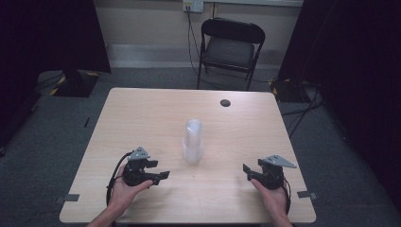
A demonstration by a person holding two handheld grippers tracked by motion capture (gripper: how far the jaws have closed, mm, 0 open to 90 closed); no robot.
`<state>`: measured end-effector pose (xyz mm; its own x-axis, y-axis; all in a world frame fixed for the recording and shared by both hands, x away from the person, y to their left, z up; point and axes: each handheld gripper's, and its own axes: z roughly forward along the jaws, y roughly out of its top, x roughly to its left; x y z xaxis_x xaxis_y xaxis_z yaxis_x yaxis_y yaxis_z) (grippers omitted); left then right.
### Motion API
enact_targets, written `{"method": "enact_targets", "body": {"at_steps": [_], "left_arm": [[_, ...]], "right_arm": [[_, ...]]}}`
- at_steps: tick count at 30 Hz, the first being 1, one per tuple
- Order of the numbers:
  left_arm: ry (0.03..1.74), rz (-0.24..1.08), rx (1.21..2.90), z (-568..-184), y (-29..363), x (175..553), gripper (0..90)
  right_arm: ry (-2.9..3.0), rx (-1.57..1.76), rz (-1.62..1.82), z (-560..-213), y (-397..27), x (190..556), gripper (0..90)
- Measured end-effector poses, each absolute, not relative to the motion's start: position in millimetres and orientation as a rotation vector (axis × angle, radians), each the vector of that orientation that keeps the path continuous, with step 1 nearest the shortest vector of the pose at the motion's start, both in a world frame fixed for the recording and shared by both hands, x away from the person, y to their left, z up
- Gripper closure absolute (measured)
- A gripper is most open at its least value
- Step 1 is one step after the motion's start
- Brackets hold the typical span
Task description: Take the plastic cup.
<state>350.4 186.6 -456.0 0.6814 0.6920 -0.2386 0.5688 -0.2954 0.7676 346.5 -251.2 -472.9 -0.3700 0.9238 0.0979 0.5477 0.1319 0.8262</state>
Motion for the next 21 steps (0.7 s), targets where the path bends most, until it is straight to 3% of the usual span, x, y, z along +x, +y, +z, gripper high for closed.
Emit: {"method": "enact_targets", "body": {"at_steps": [8,14,21], "left_arm": [[0.967,0.184,1.941,-450,185,354,23.7],[0.939,0.216,1.924,-439,179,348,27.5],[0.922,0.211,1.893,-429,179,348,26.0]], "right_arm": [[2.032,1.435,1.148,-473,-252,348,32.1],[2.054,1.425,1.17,-472,-247,345,32.4],[2.056,1.405,1.16,-468,-241,341,32.8]]}}
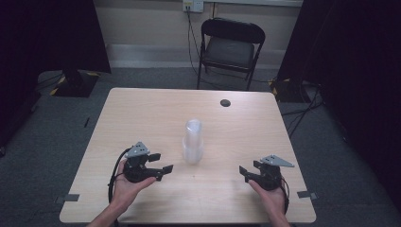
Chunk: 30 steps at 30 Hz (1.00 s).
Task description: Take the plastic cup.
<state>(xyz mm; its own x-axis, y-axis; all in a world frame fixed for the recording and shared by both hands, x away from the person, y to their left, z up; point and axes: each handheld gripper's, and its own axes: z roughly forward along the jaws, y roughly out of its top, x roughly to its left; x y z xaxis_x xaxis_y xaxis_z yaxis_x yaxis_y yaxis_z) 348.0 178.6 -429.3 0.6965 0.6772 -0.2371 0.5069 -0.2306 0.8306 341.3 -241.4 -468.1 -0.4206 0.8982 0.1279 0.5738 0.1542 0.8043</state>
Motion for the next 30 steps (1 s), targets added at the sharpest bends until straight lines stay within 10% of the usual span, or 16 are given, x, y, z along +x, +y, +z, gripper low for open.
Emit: {"method": "enact_targets", "body": {"at_steps": [30], "left_arm": [[0.794,0.29,1.825,-382,134,399,19.2]], "right_arm": [[2.068,1.38,1.19,-466,-241,338,31.9]]}}
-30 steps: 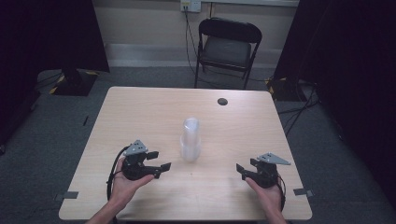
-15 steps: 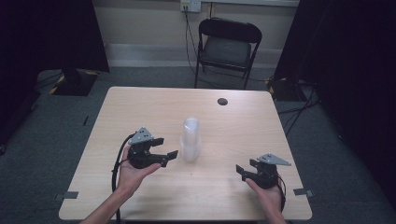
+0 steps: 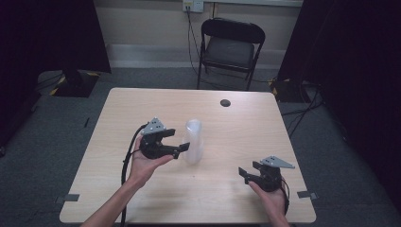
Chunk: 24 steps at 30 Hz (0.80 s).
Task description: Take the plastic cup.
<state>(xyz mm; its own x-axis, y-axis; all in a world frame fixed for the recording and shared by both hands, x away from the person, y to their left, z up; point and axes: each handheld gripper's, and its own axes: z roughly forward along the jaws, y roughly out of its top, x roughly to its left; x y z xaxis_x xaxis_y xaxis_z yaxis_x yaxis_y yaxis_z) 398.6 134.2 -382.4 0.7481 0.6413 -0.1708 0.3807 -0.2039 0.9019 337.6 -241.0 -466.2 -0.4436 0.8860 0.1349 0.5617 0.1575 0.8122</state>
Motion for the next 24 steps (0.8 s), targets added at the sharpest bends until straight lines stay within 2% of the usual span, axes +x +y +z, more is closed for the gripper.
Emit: {"method": "enact_targets", "body": {"at_steps": [13,24], "left_arm": [[0.756,0.332,1.837,-374,105,417,21.8],[0.754,0.327,1.888,-395,89,432,25.5]], "right_arm": [[2.077,1.38,1.201,-467,-239,338,31.5],[2.078,1.394,1.217,-467,-240,337,31.3]]}}
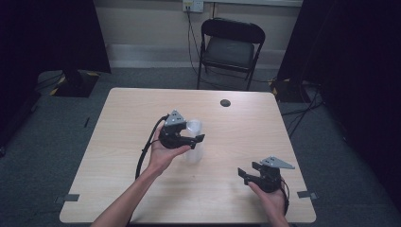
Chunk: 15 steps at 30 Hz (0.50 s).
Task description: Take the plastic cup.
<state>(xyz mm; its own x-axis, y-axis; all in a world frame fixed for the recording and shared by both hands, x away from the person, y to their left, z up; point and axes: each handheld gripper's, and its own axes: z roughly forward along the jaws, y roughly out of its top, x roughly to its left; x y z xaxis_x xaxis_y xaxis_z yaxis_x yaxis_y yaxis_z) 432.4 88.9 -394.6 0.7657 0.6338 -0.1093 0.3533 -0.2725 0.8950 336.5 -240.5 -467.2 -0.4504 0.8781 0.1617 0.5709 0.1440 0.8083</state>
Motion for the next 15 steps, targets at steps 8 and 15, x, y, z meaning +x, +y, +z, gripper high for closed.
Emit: {"method": "enact_targets", "body": {"at_steps": [8,15], "left_arm": [[0.788,0.324,1.89,-406,88,438,23.5],[0.791,0.33,1.914,-411,85,440,21.1]], "right_arm": [[2.075,1.395,1.214,-468,-241,337,31.3],[2.079,1.393,1.215,-468,-241,336,31.3]]}}
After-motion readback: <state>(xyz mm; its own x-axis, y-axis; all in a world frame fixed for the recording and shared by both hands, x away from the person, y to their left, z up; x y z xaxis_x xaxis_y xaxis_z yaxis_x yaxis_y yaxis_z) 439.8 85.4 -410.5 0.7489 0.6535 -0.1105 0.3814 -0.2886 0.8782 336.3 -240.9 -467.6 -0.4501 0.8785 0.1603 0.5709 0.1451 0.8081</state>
